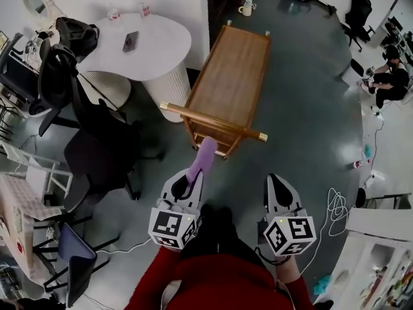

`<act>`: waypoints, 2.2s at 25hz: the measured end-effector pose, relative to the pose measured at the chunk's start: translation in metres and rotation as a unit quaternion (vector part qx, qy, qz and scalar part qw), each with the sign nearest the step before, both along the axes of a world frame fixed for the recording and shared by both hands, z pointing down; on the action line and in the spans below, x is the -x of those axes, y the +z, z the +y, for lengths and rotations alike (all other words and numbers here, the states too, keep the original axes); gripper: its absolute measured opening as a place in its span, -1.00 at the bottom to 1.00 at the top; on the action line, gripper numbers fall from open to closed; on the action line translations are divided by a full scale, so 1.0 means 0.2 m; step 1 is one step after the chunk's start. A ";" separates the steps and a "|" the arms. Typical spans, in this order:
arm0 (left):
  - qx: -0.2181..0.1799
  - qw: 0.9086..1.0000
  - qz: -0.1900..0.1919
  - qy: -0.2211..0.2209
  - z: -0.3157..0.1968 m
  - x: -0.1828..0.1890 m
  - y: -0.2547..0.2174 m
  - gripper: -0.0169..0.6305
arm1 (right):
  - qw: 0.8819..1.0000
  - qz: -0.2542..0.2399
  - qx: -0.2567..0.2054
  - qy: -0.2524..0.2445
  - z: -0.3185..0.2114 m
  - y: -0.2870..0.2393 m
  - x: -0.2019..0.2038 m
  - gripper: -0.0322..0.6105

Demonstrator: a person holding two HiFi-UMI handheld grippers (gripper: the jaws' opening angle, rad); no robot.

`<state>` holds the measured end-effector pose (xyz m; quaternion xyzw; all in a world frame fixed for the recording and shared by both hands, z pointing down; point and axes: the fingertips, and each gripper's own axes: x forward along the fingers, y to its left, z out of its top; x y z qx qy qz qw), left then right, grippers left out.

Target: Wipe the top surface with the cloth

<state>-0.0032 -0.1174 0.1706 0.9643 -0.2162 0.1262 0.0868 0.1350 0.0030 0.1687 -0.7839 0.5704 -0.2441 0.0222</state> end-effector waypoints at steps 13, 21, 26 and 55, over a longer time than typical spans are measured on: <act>0.027 0.980 0.024 0.196 0.32 -0.65 0.04 -0.80 | 0.994 -0.048 0.056 0.079 0.24 0.20 -0.08 -0.89; 0.009 0.974 -0.012 0.228 0.33 -0.88 0.29 -0.80 | 0.992 -0.050 0.065 0.100 0.27 0.25 -0.08 -0.89; 0.002 0.988 -0.048 0.149 -0.03 -0.80 0.44 -0.80 | 0.992 -0.059 0.083 0.068 0.17 0.34 -0.06 -0.89; 0.002 0.997 -0.072 -0.023 -0.63 0.06 0.59 -0.80 | 0.992 -0.057 0.113 0.013 -0.24 0.57 0.19 -0.89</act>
